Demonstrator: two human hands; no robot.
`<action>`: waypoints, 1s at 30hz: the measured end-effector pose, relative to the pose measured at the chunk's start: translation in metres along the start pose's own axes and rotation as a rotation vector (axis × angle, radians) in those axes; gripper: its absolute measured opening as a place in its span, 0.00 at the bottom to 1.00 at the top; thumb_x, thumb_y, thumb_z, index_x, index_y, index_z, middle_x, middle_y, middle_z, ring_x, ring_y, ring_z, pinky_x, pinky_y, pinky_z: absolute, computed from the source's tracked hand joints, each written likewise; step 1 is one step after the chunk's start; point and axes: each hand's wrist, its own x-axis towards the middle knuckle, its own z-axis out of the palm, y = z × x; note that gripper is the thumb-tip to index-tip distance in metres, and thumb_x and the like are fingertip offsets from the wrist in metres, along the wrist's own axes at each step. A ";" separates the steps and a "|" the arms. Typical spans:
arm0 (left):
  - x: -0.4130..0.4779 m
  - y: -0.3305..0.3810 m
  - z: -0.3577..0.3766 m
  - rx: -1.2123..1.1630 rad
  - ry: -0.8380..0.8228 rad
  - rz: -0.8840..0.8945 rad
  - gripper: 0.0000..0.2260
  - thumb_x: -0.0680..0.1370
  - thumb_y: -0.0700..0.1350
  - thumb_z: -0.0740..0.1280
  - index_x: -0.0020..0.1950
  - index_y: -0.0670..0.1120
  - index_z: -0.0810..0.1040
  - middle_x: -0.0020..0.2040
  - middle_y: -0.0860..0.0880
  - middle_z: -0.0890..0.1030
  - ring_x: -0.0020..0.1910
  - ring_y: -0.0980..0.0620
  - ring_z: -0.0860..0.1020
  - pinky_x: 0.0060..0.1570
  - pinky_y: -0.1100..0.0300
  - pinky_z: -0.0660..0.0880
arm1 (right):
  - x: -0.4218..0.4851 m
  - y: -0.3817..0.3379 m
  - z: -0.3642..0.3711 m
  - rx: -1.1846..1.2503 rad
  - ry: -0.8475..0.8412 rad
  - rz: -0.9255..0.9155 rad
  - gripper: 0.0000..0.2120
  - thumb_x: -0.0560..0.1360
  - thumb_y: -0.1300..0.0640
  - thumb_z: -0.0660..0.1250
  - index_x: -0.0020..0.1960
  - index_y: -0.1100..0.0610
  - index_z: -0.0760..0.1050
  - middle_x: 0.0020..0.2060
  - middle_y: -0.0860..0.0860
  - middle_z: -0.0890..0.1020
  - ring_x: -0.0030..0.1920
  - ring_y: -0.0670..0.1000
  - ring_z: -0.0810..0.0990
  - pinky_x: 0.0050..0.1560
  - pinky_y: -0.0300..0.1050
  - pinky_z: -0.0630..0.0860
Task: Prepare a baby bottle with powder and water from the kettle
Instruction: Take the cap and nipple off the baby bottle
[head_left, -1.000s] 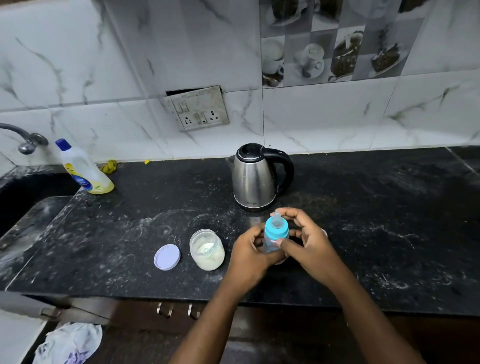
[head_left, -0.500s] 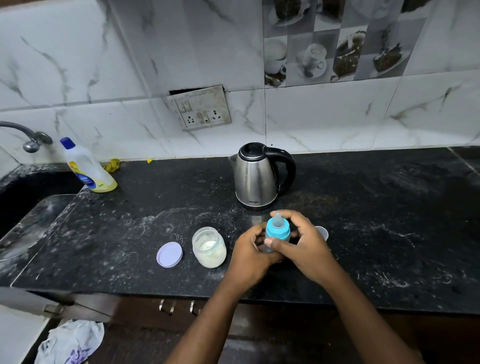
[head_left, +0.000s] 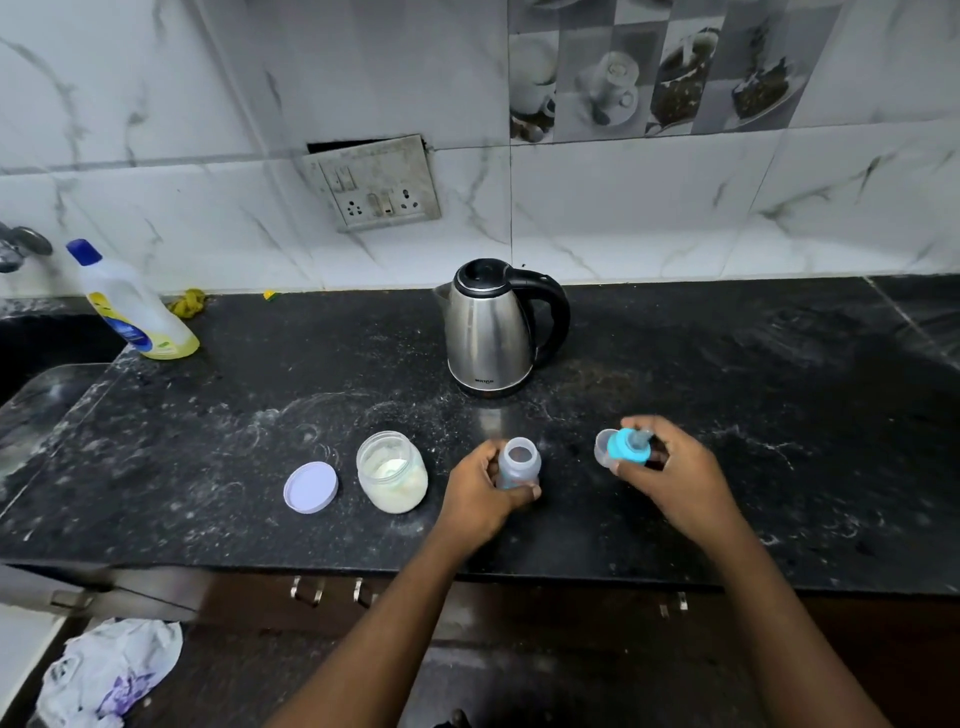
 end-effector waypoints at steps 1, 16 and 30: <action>0.001 -0.004 0.002 0.005 -0.004 -0.009 0.22 0.64 0.43 0.82 0.55 0.53 0.82 0.52 0.56 0.88 0.52 0.57 0.85 0.58 0.59 0.80 | -0.002 0.011 0.001 -0.090 -0.008 0.005 0.21 0.72 0.61 0.80 0.62 0.48 0.80 0.57 0.42 0.81 0.54 0.41 0.80 0.50 0.33 0.73; 0.020 -0.021 0.014 0.074 -0.020 0.002 0.21 0.64 0.49 0.82 0.54 0.60 0.81 0.53 0.57 0.87 0.54 0.57 0.86 0.58 0.59 0.81 | -0.011 0.089 0.033 -0.507 -0.008 0.080 0.28 0.71 0.45 0.81 0.68 0.47 0.78 0.65 0.47 0.80 0.66 0.55 0.72 0.61 0.53 0.64; 0.022 -0.035 0.020 0.137 -0.051 0.028 0.24 0.68 0.45 0.82 0.60 0.57 0.80 0.57 0.59 0.87 0.58 0.58 0.84 0.60 0.58 0.78 | -0.025 0.060 0.028 -0.298 0.179 -0.103 0.21 0.79 0.38 0.64 0.66 0.48 0.80 0.61 0.43 0.82 0.66 0.51 0.71 0.63 0.53 0.62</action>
